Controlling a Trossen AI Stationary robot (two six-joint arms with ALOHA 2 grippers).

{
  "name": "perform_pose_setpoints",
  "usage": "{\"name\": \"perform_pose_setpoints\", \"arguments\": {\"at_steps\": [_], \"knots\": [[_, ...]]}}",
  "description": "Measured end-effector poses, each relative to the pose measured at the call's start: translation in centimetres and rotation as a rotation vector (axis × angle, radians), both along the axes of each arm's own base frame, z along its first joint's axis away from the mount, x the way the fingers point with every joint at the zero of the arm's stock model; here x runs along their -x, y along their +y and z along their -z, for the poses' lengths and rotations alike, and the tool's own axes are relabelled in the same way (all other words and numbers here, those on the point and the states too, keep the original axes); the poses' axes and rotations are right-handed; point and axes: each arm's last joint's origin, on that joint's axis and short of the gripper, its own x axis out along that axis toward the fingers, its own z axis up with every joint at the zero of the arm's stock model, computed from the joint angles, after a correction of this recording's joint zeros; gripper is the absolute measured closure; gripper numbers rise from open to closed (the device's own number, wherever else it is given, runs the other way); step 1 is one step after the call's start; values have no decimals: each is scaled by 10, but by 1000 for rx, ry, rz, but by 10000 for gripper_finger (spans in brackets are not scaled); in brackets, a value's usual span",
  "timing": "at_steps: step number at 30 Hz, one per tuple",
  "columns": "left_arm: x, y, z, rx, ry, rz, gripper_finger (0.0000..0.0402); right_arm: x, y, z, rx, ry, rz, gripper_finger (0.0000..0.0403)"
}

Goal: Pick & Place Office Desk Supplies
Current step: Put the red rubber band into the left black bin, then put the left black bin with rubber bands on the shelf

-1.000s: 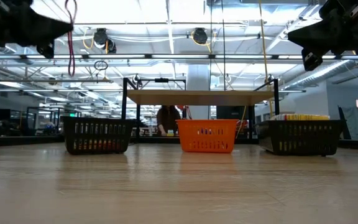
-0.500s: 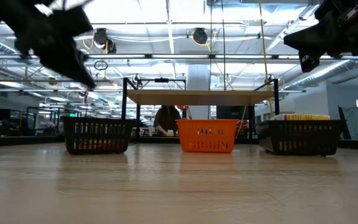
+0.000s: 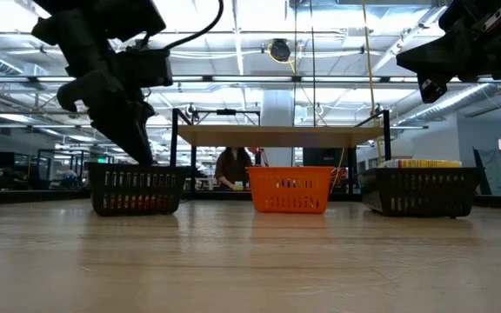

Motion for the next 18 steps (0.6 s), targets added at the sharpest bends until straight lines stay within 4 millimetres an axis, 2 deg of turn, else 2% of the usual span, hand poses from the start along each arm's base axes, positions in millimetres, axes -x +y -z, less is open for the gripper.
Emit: {"name": "perform_pose_setpoints", "arguments": {"at_steps": [6, 9, 14, 18], "knots": [[12, -2, -19, 61, 23, 14, 268, 0, 0, 1, 0, 6, 0, 403], [18, -2, -32, 102, -21, 30, 215, 0, 0, 1, 2, 8, 0, 403], [39, -3, -67, 101, -203, 74, 154, 0, 0, 1, -13, 6, 2, 403], [75, -2, -103, 69, -464, 124, 137, 0, 0, 1, -19, 6, 2, 403]]}}
